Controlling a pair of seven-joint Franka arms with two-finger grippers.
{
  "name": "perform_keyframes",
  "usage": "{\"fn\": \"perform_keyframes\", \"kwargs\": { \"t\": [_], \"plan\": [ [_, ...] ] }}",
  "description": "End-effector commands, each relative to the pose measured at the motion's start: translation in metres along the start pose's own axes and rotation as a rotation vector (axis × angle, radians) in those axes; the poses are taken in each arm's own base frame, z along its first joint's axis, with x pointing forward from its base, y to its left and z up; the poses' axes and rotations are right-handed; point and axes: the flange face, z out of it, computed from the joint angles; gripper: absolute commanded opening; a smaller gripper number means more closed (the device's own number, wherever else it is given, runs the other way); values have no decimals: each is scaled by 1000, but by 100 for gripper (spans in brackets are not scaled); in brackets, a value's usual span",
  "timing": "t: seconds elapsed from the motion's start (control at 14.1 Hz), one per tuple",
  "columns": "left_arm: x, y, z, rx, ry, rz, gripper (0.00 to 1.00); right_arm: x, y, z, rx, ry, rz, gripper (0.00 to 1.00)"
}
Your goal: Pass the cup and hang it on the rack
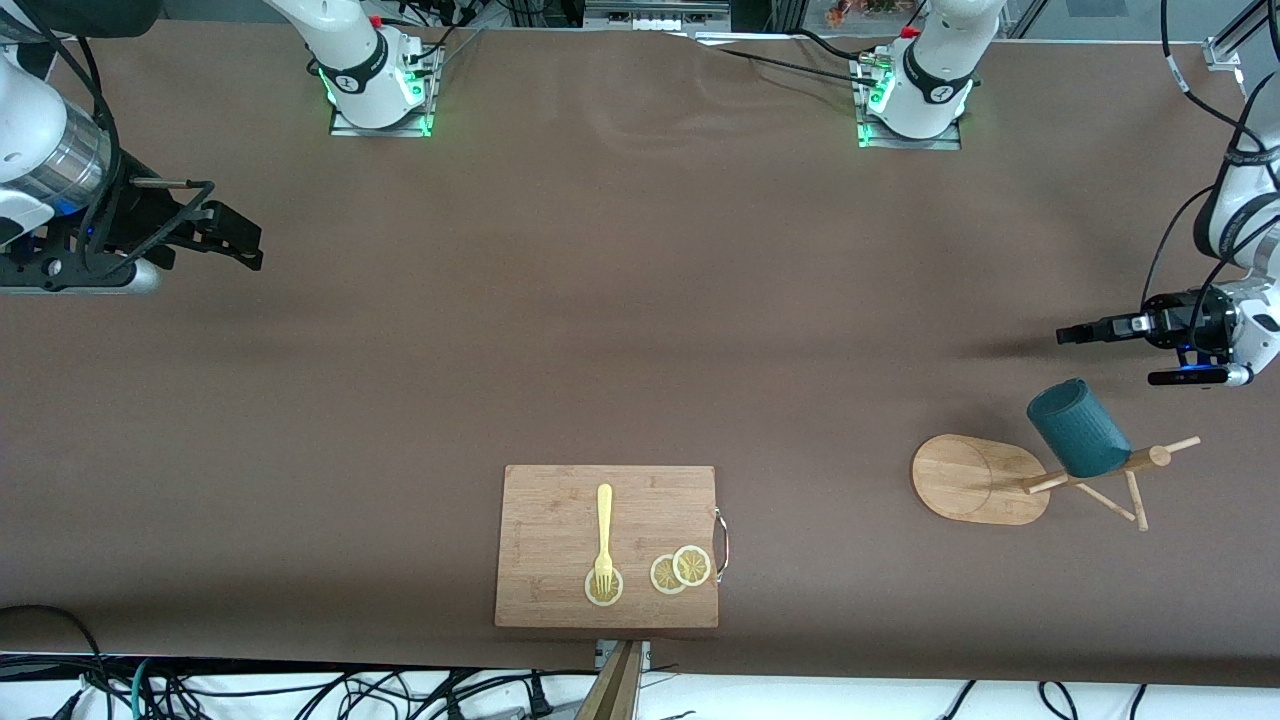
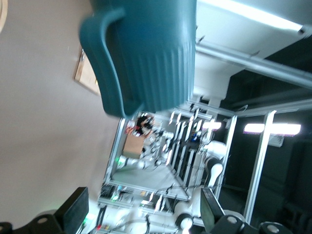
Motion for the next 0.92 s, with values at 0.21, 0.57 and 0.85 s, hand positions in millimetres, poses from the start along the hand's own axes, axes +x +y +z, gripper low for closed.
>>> {"fn": "perform_keyframes", "kwargs": {
  "t": [0.21,0.57,0.85],
  "plan": [
    [-33,76,-18,251,-170,27,100,1,2,-6,-5,7,10,100],
    [-21,190,24,597,-259,-41,100,2,3,-6,-5,7,10,100],
    [-9,251,108,883,-275,-60,100,2,3,-6,-5,7,12,100]
  ]
}}
